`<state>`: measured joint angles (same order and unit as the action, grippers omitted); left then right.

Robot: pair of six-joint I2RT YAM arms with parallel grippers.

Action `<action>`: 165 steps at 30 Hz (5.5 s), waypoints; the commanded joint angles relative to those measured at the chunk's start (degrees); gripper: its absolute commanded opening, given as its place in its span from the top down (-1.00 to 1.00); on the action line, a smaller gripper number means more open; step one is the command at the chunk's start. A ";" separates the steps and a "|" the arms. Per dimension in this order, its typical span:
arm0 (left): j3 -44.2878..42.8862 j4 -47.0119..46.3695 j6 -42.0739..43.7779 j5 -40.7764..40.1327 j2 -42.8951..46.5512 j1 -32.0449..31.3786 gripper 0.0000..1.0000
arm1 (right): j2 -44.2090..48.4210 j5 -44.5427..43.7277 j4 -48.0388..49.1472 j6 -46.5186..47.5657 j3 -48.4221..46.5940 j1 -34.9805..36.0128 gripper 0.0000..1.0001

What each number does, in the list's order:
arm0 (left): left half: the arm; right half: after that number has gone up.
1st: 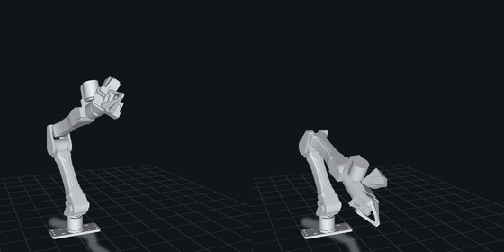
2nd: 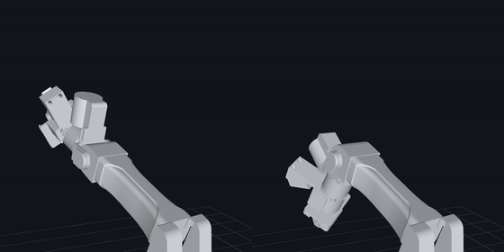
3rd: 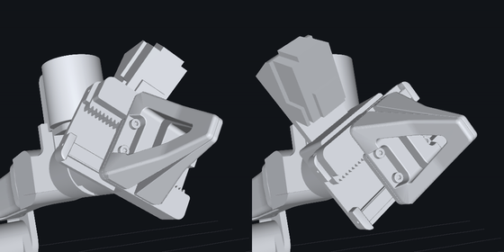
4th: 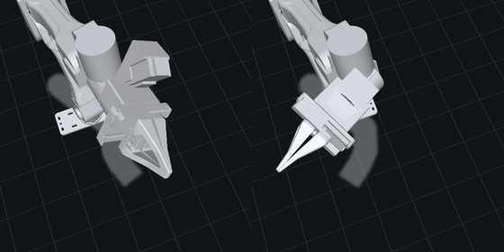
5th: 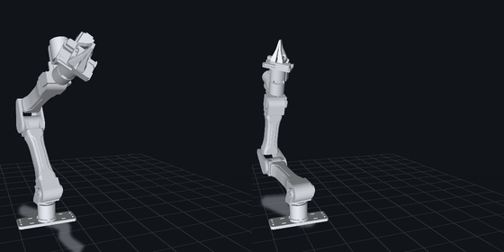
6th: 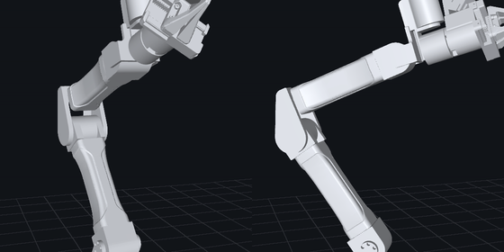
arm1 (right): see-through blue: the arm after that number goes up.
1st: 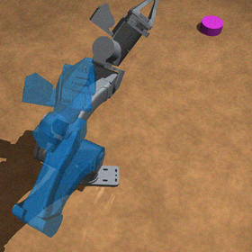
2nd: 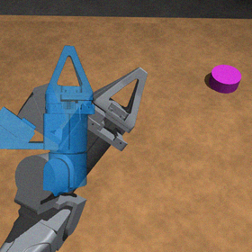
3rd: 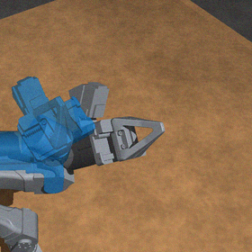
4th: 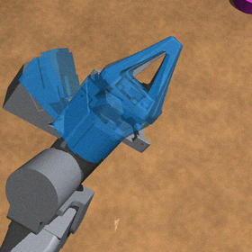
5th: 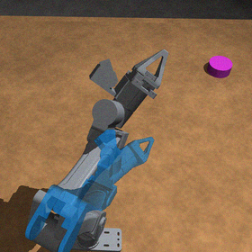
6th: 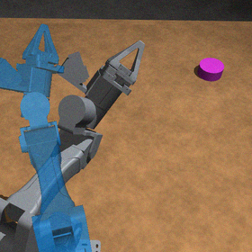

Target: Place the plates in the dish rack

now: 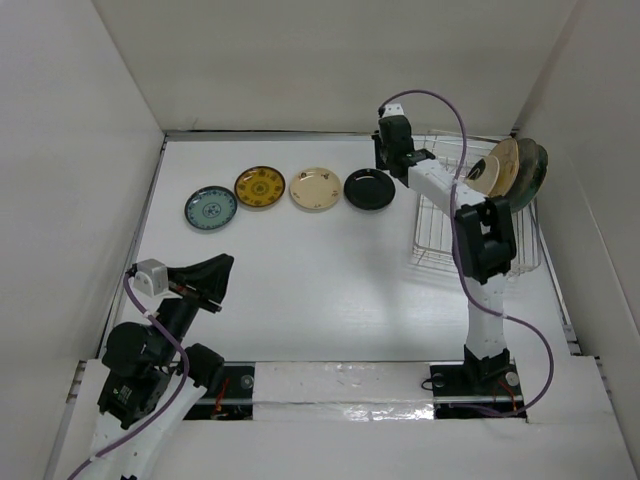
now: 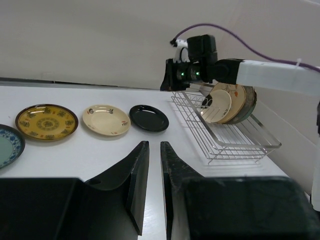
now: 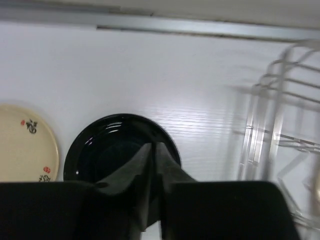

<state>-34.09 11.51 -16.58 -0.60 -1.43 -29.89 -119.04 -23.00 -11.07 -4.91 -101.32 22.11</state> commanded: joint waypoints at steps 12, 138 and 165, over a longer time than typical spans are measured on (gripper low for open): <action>-0.28 -2.02 0.32 -1.07 -2.70 -0.35 0.73 | -20.87 28.72 -26.81 15.01 -31.92 -7.96 -0.41; 0.16 -2.54 0.23 2.80 -0.41 -0.87 0.53 | 14.19 -33.24 24.44 7.90 28.81 -12.35 0.78; 0.07 -2.19 0.23 1.04 -3.58 -0.87 0.91 | 4.38 11.23 16.08 -16.86 10.44 9.26 0.59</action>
<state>-34.09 11.84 -16.56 1.04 -3.79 -30.39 -108.53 -17.82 5.58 -14.87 -89.54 29.85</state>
